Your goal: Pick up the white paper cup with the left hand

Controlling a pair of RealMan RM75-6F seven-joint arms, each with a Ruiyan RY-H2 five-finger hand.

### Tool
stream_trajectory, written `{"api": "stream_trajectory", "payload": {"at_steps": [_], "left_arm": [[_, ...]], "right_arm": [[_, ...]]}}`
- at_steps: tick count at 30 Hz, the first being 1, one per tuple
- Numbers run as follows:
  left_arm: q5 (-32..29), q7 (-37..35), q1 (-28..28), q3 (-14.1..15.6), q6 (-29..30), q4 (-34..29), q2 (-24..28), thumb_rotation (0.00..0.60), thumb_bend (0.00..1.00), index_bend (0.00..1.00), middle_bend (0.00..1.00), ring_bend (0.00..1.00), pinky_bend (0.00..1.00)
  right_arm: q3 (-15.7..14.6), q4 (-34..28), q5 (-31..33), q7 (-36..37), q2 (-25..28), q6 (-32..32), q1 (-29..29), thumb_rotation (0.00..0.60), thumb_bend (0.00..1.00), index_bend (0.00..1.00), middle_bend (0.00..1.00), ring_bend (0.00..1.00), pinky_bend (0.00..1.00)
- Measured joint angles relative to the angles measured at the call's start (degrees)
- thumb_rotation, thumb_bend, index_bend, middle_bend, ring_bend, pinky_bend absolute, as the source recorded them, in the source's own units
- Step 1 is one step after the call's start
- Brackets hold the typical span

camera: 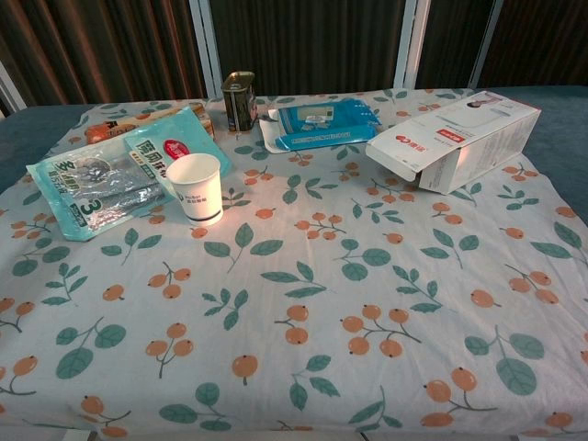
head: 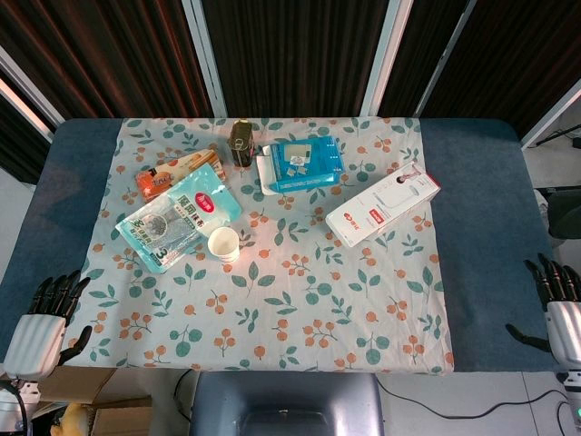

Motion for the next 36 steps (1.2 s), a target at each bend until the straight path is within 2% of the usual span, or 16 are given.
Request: {"api": "stream_trajectory", "payload": {"at_steps": [14,20,26,29,32,36], "left_arm": [[0.43,0.65,-1.22,-0.82,-0.79,-0.48,-0.14,0.6,0.38,0.0,0.0,0.0,0.0],[1.78,1.87,-4.9,-2.29,-3.78,-3.12,1.27,0.6,0.37,0.0,0.0,0.0,0.0],[1.51,1.61,-12.63,-6.08,-12.12,-8.36,3.78,0.6,0.35,0.0,0.0,0.0,0.0],[-0.58,3.23,-17.36,-8.61,-18.24,-10.6,4.52,0.6,0.31,0.0,0.0,0.0,0.0],[-4.89,6.22,-22.47,-11.04,-25.21,-12.06,4.48,0.6,0.31,0.0,0.0,0.0,0.0],[-13.55,13.36,-29.1,-13.34,-33.15,-12.81,3.14,0.6,0.31,0.0,0.0,0.0,0.0]], "right_arm": [[0.32,0.07,0.46,-0.01,0.16,-0.31,0.07,0.6,0.11,0.0,0.0,0.0,0.0],[0.24,0.2,0.36,-0.81,-0.08,-0.88,0.41,0.6,0.11,0.0,0.0,0.0,0.0],[0.28,-0.35,0.35,-1.5,-0.12,-0.31,0.16,0.6,0.11,0.0,0.0,0.0,0.0],[0.4,-0.86,0.53,-1.84,0.02,0.26,-0.15,0.6,0.11,0.0,0.0,0.0,0.0],[0.4,-1.13,0.69,-2.14,0.23,0.44,-0.38,0.6,0.11,0.0,0.0,0.0,0.0],[0.46,-1.17,1.13,-2.15,0.33,0.24,-0.46,0.6,0.11,0.0,0.0,0.0,0.0]]}}
